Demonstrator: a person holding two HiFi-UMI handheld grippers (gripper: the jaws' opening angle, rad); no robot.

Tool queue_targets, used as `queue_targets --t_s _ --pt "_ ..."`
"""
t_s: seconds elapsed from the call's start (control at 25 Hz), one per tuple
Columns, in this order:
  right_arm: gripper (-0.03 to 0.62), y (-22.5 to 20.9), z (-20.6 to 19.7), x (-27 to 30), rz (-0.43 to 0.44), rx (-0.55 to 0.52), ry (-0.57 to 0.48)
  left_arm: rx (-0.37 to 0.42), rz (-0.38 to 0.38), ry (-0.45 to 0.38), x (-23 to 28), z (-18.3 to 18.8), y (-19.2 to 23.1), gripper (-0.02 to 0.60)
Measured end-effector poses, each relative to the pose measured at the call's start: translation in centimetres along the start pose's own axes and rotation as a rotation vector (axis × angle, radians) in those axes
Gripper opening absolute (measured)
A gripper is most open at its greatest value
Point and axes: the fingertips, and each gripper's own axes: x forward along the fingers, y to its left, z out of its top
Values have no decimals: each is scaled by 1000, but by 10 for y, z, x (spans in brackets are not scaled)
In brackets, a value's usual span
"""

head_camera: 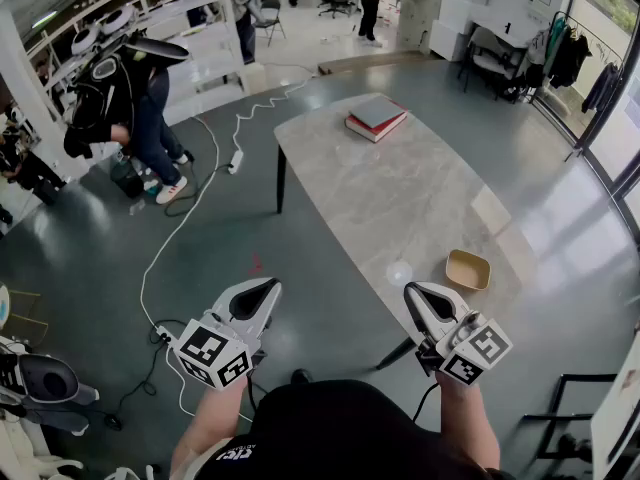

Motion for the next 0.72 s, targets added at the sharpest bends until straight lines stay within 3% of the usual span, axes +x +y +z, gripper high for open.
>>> queue_targets --t_s 0.72 --pt "2 44 -16 101 -15 32 18 -27 -25 31 -54 -10 93 5"
